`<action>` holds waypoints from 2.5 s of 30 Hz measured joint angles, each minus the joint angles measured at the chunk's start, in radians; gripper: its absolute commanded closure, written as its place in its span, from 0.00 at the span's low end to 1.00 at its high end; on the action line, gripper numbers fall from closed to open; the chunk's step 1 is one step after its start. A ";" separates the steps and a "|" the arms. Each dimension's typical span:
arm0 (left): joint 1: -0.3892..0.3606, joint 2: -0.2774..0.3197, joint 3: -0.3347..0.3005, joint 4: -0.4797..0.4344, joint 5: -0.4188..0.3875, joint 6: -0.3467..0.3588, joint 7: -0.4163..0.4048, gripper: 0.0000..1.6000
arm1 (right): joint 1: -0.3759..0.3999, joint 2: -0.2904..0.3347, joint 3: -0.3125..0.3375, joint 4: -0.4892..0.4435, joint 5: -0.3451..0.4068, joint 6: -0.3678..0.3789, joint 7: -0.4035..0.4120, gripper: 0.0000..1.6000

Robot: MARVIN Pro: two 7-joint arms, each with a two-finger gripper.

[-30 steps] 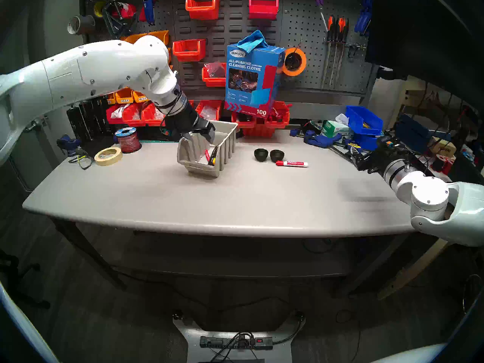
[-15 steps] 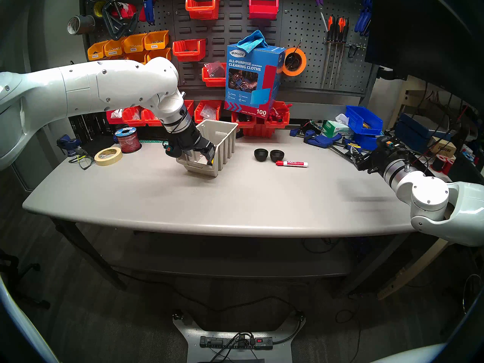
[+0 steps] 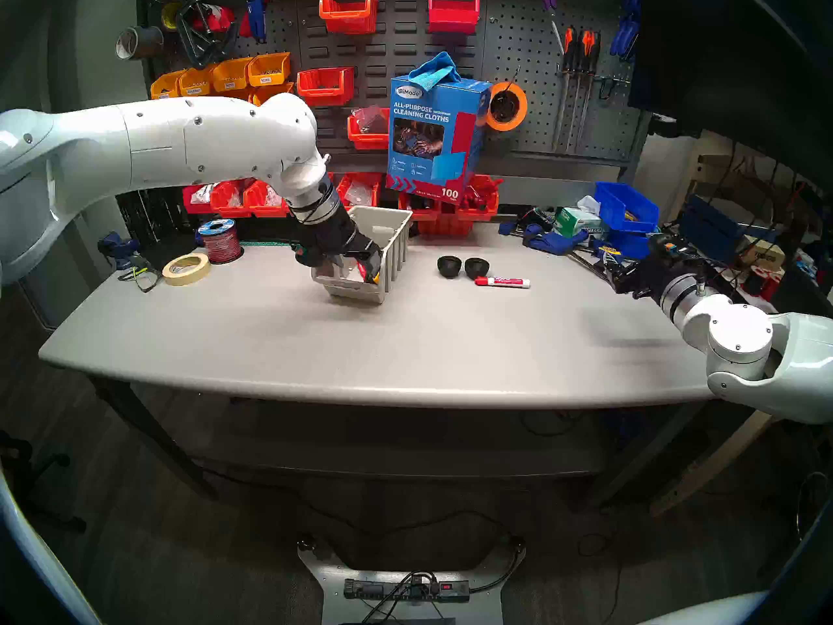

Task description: Take out tools from the storage box

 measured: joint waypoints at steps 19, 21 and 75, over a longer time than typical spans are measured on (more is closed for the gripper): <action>-0.023 -0.038 0.028 0.113 0.119 0.000 0.215 0.51 | 0.001 -0.004 -0.003 0.001 0.000 -0.004 -0.001 0.00; -0.021 -0.045 0.036 0.122 0.132 0.000 0.232 0.37 | 0.001 -0.004 -0.004 0.001 0.000 -0.004 -0.001 0.00; 0.146 -0.270 0.177 0.506 0.436 0.171 0.814 0.11 | 0.013 -0.012 -0.019 0.001 0.002 -0.016 -0.005 0.00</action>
